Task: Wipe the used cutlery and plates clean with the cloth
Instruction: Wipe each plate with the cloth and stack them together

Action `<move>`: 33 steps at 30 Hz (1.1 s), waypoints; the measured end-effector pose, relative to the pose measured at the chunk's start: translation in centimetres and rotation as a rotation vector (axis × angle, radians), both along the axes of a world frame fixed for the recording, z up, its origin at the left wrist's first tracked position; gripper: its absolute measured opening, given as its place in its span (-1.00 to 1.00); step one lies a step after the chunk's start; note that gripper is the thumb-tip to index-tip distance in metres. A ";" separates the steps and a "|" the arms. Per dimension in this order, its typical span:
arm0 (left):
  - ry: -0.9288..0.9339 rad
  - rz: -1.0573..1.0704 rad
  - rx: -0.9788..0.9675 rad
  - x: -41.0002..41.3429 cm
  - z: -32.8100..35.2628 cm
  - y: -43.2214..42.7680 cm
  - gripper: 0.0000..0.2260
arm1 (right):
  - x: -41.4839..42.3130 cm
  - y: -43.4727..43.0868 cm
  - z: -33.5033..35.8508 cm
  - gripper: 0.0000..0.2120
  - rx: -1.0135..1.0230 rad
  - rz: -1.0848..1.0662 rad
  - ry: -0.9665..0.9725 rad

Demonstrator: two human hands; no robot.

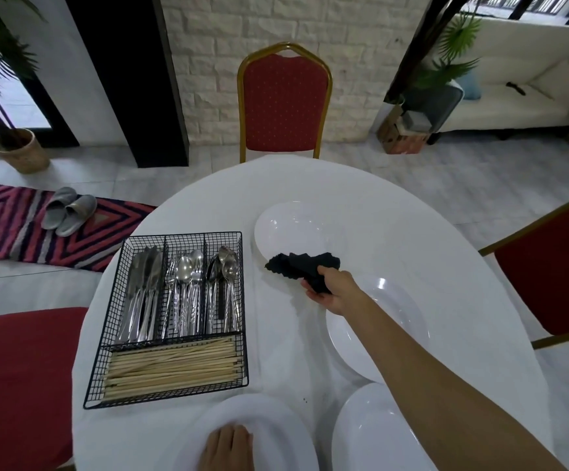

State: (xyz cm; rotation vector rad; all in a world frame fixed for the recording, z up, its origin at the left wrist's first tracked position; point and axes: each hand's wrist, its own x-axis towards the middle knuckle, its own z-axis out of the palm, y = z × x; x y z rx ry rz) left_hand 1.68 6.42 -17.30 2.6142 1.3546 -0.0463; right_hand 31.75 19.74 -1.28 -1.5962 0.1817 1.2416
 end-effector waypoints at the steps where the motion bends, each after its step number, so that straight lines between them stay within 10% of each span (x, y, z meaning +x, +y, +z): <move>1: -0.105 0.045 -0.121 -0.2 -0.3 -0.4 -0.67 | -0.1 -0.4 0.1 -0.79 0.012 0.007 0.015; 14: -0.659 0.552 -0.538 -4.6 10.4 2.2 -0.76 | -6.1 -18.9 7.0 -0.89 0.131 0.346 0.059; 26: -0.507 0.699 -0.502 -7.0 11.3 4.4 -0.79 | -10.3 -38.4 3.7 -0.65 -0.595 1.003 -0.273; 33: -0.628 0.839 -0.548 -8.0 10.6 3.4 -0.78 | -9.8 -39.8 3.6 -0.58 -0.762 0.813 -0.563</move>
